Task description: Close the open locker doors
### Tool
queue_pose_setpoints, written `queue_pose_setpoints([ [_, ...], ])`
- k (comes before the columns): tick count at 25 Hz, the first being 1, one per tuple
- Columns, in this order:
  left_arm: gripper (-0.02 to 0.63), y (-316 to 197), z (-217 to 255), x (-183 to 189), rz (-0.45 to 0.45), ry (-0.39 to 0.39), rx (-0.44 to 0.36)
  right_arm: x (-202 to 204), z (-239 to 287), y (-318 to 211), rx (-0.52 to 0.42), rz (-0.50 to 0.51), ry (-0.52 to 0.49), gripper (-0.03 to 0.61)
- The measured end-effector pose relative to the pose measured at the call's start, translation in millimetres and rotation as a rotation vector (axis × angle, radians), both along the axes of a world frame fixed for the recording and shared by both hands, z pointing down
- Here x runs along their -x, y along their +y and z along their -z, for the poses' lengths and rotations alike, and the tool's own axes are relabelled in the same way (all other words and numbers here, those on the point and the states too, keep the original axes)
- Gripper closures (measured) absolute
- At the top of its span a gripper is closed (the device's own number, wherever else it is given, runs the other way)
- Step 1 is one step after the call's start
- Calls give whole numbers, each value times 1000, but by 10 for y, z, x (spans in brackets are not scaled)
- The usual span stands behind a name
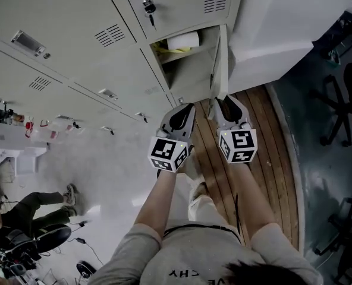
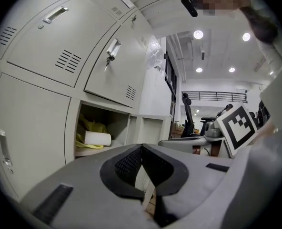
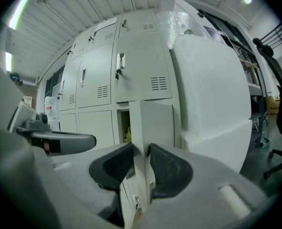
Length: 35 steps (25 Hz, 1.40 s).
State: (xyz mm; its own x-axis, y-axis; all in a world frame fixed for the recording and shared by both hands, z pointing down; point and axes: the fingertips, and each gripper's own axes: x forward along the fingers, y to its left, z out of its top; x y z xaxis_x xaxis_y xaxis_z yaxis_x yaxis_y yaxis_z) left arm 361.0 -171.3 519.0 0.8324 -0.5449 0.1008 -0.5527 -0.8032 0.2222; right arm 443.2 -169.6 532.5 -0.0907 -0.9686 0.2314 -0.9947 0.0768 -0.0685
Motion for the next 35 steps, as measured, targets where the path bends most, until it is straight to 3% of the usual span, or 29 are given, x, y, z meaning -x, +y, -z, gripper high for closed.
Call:
queue_pose_setpoints([
  [19,615,-897,-45,586,40,25,15,894,7,-767,-3,91,29,462],
  [35,615,-1358,-139,785,-2,17,16,1225,-10,-1412,-5,79,27,471],
])
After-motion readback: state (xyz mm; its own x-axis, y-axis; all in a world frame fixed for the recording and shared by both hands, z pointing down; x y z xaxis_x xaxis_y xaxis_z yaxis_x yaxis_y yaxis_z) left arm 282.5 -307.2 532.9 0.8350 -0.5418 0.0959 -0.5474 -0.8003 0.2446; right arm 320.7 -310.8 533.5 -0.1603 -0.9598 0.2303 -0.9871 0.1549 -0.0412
